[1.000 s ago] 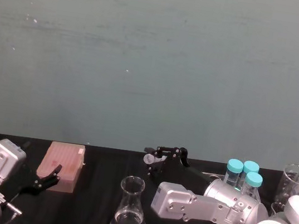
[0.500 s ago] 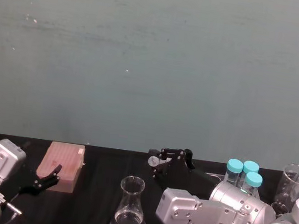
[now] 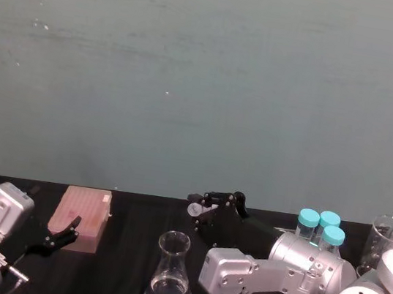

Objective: Pour the liquid from the test tube into the beaker using one hand.

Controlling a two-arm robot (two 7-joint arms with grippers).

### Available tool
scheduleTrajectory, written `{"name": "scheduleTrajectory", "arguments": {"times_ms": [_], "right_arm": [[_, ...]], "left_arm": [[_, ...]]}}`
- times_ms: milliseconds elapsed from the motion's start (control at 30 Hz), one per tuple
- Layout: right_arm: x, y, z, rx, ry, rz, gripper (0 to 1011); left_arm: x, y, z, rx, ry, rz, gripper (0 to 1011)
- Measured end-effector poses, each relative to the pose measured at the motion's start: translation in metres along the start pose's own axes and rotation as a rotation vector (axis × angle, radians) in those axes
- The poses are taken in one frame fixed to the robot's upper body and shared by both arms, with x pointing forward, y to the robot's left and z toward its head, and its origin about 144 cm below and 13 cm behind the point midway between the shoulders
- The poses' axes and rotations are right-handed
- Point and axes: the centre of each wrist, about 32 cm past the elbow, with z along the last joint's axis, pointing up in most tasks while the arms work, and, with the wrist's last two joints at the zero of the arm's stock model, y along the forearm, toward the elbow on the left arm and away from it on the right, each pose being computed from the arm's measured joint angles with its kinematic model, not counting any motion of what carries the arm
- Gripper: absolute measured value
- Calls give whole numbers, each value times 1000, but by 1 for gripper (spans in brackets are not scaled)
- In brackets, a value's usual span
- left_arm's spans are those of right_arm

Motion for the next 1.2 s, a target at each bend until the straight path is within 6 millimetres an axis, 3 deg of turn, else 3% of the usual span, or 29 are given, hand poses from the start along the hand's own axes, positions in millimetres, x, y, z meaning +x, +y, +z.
{"name": "scheduleTrajectory", "arguments": {"times_ms": [1200], "right_arm": [[0, 6, 7, 9, -135, 8, 205]], "left_arm": [[0, 0, 0, 0, 0, 0, 1000]]}}
